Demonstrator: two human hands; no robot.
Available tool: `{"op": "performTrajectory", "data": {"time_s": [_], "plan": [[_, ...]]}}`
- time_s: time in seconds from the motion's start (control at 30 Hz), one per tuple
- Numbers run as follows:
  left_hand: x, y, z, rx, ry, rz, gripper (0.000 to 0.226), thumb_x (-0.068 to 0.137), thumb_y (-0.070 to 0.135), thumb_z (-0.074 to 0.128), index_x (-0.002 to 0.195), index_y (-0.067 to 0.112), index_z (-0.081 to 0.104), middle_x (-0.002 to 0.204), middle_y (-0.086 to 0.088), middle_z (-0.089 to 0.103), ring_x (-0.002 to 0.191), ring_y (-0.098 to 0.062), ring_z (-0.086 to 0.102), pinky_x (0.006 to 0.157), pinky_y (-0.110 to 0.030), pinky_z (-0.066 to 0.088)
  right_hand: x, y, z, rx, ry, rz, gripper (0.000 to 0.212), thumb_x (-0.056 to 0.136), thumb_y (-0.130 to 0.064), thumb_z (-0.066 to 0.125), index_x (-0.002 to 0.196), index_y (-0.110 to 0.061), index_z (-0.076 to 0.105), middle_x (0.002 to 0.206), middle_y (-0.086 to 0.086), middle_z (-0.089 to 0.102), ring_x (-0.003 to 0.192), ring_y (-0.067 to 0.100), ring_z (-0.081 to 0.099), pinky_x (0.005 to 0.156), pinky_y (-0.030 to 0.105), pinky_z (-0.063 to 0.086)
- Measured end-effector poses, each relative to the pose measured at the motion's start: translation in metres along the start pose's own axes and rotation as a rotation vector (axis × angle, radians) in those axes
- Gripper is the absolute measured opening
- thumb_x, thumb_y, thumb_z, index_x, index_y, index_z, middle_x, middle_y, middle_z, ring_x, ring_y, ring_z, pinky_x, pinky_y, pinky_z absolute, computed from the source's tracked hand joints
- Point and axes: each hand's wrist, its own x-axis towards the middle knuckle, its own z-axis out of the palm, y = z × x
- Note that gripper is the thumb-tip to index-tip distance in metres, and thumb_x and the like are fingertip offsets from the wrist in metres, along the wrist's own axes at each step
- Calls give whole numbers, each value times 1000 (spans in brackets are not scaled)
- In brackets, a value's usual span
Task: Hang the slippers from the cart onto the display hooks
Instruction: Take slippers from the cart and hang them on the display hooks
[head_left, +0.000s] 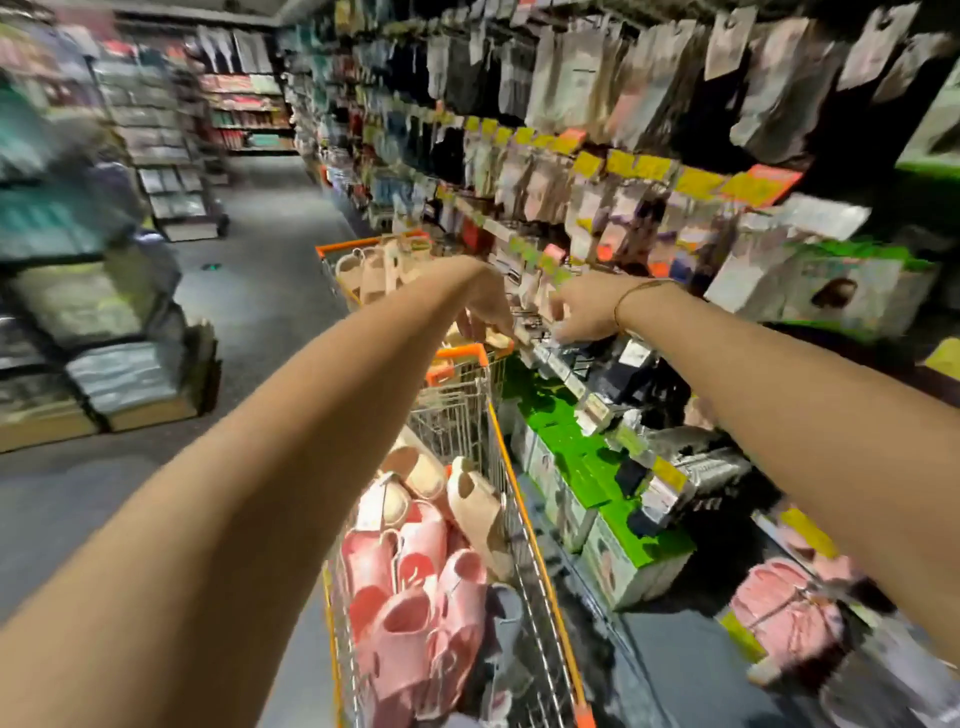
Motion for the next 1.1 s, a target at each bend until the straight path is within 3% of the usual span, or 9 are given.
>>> {"op": "performTrajectory", "data": {"time_s": [0.13,0.27,0.37,0.5,0.57,0.67,0.77,0.87,1.1], "plan": [[46,-90,80,88,-13,-67,27,99,28,57,100,3,64,81,-5,70,68,-20,67,83,-39,61,43,-69,40,40,-66,-101,34,90,-39,63,111,-12,63,109,12,63,98,30,61,81,36,53],[68,-145,144,52,-100,-89,17,96,22,56,99,8,66,97,-9,72,85,-25,71,80,-35,59,88,-115,88,66,-134,-156,32,90,-36,62,109,-10,63,111,14,65,99,31,61,77,32,50],[79,-176,186,82,-47,-129,24,94,33,58,83,12,62,79,-4,63,68,-21,59,68,-32,47,109,-145,130,95,-186,-177,24,90,-35,62,102,-14,58,108,10,63,90,25,55,72,31,43],[100,-204,247,14,-92,-147,29,85,28,61,108,10,60,98,-6,67,87,-25,61,74,-35,50,126,-172,190,144,-285,-200,19,84,-35,61,91,-18,56,107,12,67,85,28,58,70,30,46],[101,-208,274,-5,-104,-147,23,86,26,61,102,10,64,98,-6,66,89,-26,59,81,-34,51,131,-182,221,145,-335,-217,28,82,-39,56,98,-16,56,110,14,65,93,32,59,74,32,48],[104,-214,316,-69,-240,-182,18,88,26,63,83,9,69,92,-9,69,83,-27,62,72,-30,50,135,-191,265,143,-382,-216,24,89,-28,59,106,-12,60,115,17,61,106,36,58,81,33,45],[102,-218,364,-103,-324,-170,33,90,37,65,107,9,70,107,-7,69,94,-27,63,78,-33,52,136,-195,305,151,-450,-222,27,89,-25,61,111,-11,62,120,19,62,113,36,59,99,41,48],[101,-209,413,-204,-292,-147,47,89,35,65,132,19,59,130,-7,62,114,-28,59,93,-37,51,133,-194,337,165,-496,-237,17,85,-23,63,96,-18,52,117,15,63,104,34,61,88,40,53],[100,-187,470,-18,-271,-107,48,92,42,60,135,22,56,138,-10,54,126,-34,50,108,-58,38,128,-183,391,202,-542,-234,21,90,-25,55,107,-12,56,121,16,60,106,34,58,81,35,46]]}}
